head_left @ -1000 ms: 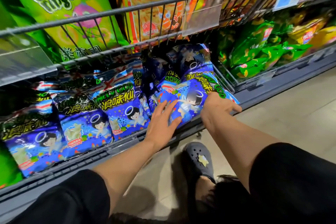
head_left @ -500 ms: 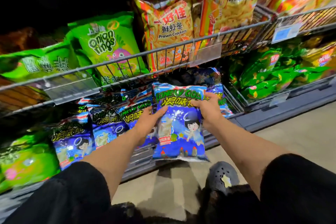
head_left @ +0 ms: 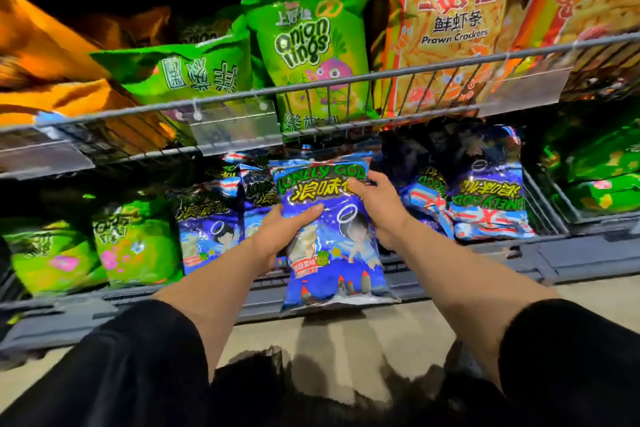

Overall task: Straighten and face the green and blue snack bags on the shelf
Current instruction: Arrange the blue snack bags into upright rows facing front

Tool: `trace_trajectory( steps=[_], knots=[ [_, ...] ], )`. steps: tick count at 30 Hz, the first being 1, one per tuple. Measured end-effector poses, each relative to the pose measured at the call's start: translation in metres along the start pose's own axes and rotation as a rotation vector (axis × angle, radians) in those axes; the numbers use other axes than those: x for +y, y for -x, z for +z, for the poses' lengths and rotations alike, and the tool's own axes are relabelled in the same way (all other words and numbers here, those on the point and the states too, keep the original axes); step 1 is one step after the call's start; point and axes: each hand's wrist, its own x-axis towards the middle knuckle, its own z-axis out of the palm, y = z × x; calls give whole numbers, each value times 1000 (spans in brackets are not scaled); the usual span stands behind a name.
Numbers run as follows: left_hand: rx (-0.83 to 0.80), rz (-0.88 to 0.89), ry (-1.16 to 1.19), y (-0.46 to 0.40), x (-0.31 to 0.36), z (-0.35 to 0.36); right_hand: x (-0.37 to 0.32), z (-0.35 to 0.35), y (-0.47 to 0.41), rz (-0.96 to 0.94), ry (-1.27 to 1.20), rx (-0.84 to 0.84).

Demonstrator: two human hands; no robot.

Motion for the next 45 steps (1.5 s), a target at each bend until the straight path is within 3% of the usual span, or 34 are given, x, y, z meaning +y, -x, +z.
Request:
trace_trajectory(
  steps=[5,9,14,21,26,31,36,38,41,43,45],
  knots=[
    [234,36,40,-1,-11,-69,10,44,6,82,201,-244],
    [469,174,121,-2,-7,-117,29,88,7,7,357,-424],
    [516,221,91,-18,-14,-163,58,146,-9,-107,526,-553],
    [474,162,-36,-45,-26,-194,95,196,-41,-208,661,-407],
    [653,154,-345,-68,-47,-211,114,216,-53,-264,740,-278],
    [636,301,-170,-73,-43,-218,135,238,-44,-310,728,-267],
    [485,296,-37,-72,-69,-220,153,232,-41,-310,857,-271],
    [486,245,-102,-70,-74,-217,150,223,-40,-277,862,-316],
    [687,217,-492,-66,-67,-207,141,208,-38,-262,829,-392],
    [901,347,-689,-57,-53,-186,135,193,-33,-257,810,-408],
    [964,487,-811,-57,-41,-153,127,173,-27,-227,810,-379]
  ],
)
